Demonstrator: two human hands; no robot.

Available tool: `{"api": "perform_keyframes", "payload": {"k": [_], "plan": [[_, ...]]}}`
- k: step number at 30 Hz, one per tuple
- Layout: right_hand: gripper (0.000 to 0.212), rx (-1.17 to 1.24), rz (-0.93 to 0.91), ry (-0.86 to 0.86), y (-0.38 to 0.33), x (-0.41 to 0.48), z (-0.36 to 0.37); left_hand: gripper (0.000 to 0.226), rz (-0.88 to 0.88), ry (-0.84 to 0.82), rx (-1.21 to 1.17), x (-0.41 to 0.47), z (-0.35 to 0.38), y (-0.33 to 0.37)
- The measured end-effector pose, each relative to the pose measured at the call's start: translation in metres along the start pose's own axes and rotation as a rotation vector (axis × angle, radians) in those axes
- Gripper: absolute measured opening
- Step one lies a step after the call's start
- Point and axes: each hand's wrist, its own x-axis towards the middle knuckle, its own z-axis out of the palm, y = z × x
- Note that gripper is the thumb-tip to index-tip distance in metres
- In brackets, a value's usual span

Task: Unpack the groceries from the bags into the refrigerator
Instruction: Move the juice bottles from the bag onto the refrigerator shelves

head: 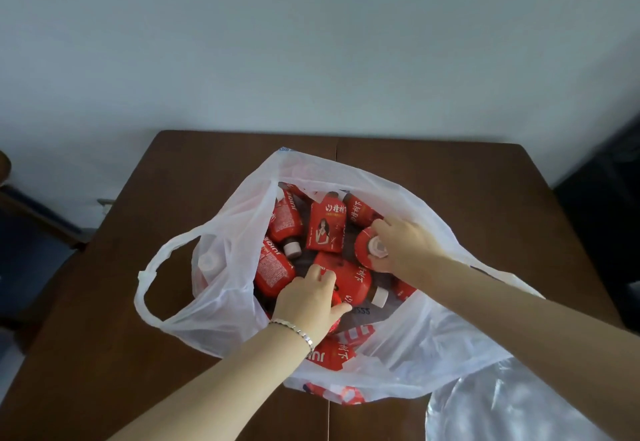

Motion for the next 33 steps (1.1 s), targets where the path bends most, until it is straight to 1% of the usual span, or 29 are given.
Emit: {"api": "perform_keyframes", "payload": {"k": [3, 5, 8, 10, 12, 13, 14, 15, 17, 18, 20, 23, 24, 27, 29, 30, 31, 32, 33], "plan": [[0.028, 0.216, 0.088, 0.039, -0.014, -0.020, -0.008, 0.035, 0.013, 0.071, -0.072, -0.001, 0.004, -0.001], [0.026, 0.274, 0.104, 0.055, -0.023, -0.034, -0.010, 0.034, -0.002, 0.128, -0.104, -0.003, 0.006, -0.002], [0.026, 0.334, 0.097, 0.096, -0.035, -0.047, -0.012, 0.048, 0.017, 0.159, -0.083, -0.004, 0.008, -0.004], [0.027, 0.435, 0.117, 0.088, -0.039, -0.048, -0.010, 0.066, 0.092, 0.125, -0.047, -0.007, 0.004, -0.003], [0.027, 0.449, 0.070, -0.018, -0.041, -0.047, -0.003, 0.087, 0.153, 0.085, -0.008, -0.008, -0.002, -0.002], [0.027, 0.429, 0.027, -0.088, -0.042, -0.048, 0.002, 0.092, 0.178, 0.088, 0.005, -0.007, -0.002, -0.003], [0.027, 0.419, -0.005, -0.139, -0.043, -0.050, 0.007, 0.091, 0.220, 0.136, 0.007, -0.005, 0.001, -0.006], [0.027, 0.433, -0.022, -0.153, -0.043, -0.052, 0.012, 0.085, 0.283, 0.224, 0.009, -0.003, 0.005, -0.009], [0.026, 0.505, -0.029, -0.104, -0.040, -0.057, 0.018, 0.068, 0.339, 0.284, -0.002, 0.001, 0.014, -0.013], [0.026, 0.537, -0.019, -0.083, -0.039, -0.059, 0.020, 0.061, 0.353, 0.291, -0.012, 0.003, 0.017, -0.014], [0.030, 0.611, 0.042, -0.110, -0.036, -0.062, 0.021, 0.052, 0.360, 0.287, -0.013, 0.005, 0.019, -0.015], [0.034, 0.750, 0.103, -0.231, -0.032, -0.066, 0.020, 0.057, 0.362, 0.268, 0.066, 0.006, 0.018, -0.011], [0.036, 0.767, 0.105, -0.278, -0.032, -0.067, 0.020, 0.055, 0.378, 0.260, 0.088, 0.007, 0.017, -0.009], [0.041, 0.758, 0.122, -0.348, -0.031, -0.070, 0.021, 0.053, 0.451, 0.267, 0.142, 0.008, 0.017, -0.003], [0.042, 0.740, 0.114, -0.327, -0.029, -0.071, 0.019, 0.051, 0.470, 0.287, 0.152, 0.010, 0.019, -0.005], [0.042, 0.684, 0.088, -0.307, -0.028, -0.071, 0.017, 0.050, 0.484, 0.288, 0.134, 0.011, 0.019, -0.006], [0.042, 0.566, 0.041, -0.278, -0.025, -0.070, 0.015, 0.048, 0.490, 0.279, 0.123, 0.011, 0.018, -0.006], [0.040, 0.386, -0.016, -0.218, -0.021, -0.066, 0.013, 0.049, 0.487, 0.252, 0.130, 0.010, 0.015, -0.006], [0.038, 0.211, -0.074, -0.125, -0.015, -0.063, 0.012, 0.053, 0.458, 0.208, 0.155, 0.008, 0.010, -0.004]]}}
